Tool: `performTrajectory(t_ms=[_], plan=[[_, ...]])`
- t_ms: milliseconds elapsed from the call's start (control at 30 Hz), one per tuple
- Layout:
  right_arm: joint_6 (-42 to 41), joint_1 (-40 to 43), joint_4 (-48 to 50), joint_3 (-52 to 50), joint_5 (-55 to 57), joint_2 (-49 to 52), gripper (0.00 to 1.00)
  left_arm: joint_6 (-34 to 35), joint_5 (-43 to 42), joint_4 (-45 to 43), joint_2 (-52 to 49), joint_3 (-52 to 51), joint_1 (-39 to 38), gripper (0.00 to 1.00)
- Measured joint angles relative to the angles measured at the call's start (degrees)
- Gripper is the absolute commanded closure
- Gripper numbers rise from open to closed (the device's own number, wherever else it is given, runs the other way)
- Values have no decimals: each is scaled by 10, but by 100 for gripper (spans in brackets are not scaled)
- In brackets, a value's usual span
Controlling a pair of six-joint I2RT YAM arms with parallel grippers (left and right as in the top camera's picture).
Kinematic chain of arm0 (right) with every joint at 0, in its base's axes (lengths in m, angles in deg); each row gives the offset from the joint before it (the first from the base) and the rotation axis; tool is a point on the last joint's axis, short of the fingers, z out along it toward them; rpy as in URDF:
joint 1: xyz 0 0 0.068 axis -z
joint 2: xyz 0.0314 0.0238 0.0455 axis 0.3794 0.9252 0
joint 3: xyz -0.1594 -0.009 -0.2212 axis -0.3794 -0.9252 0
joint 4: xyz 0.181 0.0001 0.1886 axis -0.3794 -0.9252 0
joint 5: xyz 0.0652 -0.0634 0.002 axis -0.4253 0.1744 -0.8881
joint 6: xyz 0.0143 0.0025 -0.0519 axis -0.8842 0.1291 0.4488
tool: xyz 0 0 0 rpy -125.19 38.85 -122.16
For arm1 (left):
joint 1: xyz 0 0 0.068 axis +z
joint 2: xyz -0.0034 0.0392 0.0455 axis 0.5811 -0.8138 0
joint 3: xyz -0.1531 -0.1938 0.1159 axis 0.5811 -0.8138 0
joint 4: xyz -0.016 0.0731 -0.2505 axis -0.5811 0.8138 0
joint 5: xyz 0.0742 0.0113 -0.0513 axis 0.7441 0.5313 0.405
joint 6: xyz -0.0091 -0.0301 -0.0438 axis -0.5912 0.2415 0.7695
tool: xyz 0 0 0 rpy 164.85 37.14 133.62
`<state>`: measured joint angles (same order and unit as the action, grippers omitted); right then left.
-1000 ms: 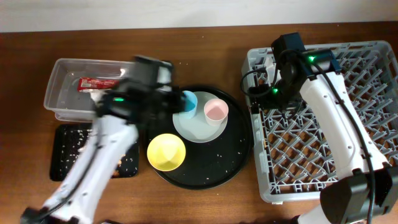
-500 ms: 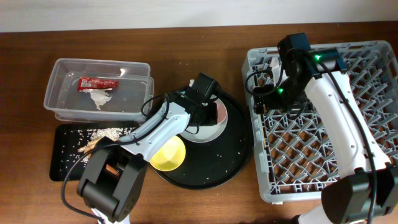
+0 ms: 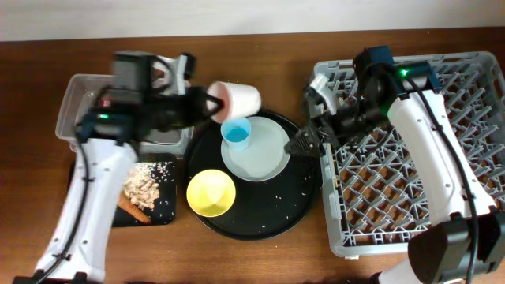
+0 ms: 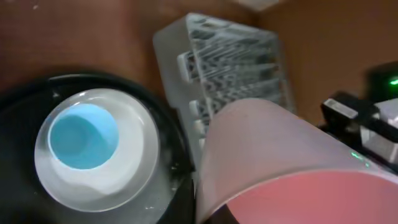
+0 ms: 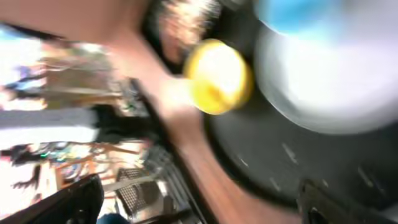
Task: Sort waste into correct bins and load items into the dishwasher rack
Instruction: 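Lift the pink cup and hand it to the right gripper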
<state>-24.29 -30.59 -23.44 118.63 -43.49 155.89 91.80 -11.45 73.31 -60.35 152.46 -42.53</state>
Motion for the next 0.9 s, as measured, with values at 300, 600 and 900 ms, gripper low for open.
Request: performTrajectory(t_ms=[300, 600, 900], plan=[[181, 0, 19, 0, -277, 0, 1, -76, -274, -1, -6, 0, 10, 100], [188, -21, 24, 0, -305, 0, 21, -78, -245, -55, -7, 0, -62, 100], [189, -21, 21, 0, -305, 0, 24, -78, -248, -74, -7, 0, -65, 100]])
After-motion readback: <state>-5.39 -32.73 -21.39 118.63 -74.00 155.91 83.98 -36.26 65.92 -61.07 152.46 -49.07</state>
